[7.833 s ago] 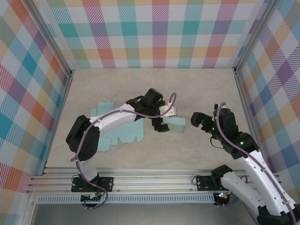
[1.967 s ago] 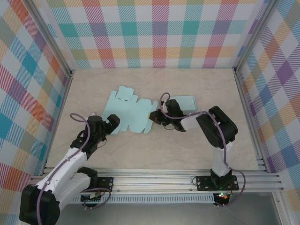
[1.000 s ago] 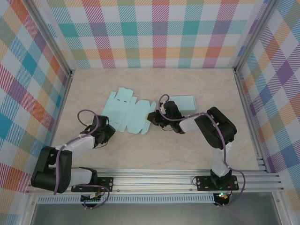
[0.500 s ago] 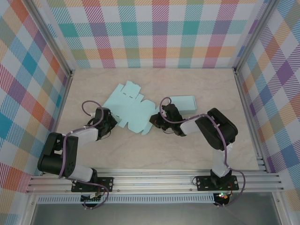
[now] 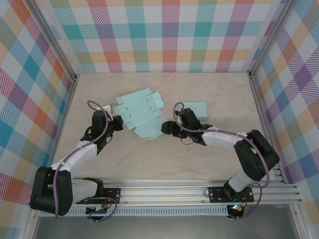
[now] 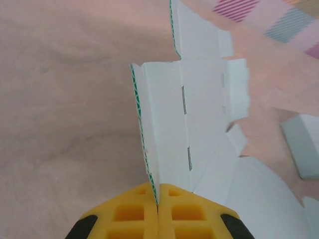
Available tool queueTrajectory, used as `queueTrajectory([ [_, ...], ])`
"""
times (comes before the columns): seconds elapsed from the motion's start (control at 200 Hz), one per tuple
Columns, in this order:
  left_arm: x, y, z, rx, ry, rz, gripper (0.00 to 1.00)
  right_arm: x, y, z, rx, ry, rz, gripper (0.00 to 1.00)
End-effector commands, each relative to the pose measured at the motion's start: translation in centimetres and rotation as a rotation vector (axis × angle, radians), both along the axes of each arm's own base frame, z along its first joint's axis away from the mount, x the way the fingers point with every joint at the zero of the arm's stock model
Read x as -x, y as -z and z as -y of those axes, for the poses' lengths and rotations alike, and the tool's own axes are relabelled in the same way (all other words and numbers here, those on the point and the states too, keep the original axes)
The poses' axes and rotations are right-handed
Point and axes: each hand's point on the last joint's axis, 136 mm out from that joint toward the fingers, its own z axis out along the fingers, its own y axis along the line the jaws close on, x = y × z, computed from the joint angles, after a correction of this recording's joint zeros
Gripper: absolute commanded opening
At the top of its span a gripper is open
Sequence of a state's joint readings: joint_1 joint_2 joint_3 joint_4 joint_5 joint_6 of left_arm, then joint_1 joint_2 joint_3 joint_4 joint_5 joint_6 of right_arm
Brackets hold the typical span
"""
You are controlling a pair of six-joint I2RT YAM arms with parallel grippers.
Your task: Fold the paper box
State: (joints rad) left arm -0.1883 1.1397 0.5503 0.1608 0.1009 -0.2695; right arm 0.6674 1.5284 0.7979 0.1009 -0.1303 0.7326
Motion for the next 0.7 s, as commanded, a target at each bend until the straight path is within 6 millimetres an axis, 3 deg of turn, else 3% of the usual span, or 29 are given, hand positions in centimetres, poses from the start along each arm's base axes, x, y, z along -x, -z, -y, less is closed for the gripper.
queueTrajectory([
  [0.0,1.6,-1.5,1.7,-0.108,0.208,0.104,0.00,0.1,-1.0,3.3,0.176,-0.009,0.099,0.69],
  [0.17,3.8,-4.1,3.1,-0.176,0.361,0.254,0.00,-0.4,-5.1,6.0,0.198,0.000,0.231,0.81],
  [0.375,6.6,-7.0,5.0,-0.166,0.502,0.416,0.00,-1.2,-8.7,6.4,0.116,-0.097,0.391,0.88],
  [0.605,7.7,-7.9,6.0,-0.148,0.574,0.468,0.00,-3.4,-13.3,7.0,-0.063,-0.243,0.576,0.90],
  [0.695,7.8,-8.1,6.1,-0.153,0.586,0.475,0.00,-4.4,-14.1,6.3,-0.060,-0.324,0.613,0.89],
])
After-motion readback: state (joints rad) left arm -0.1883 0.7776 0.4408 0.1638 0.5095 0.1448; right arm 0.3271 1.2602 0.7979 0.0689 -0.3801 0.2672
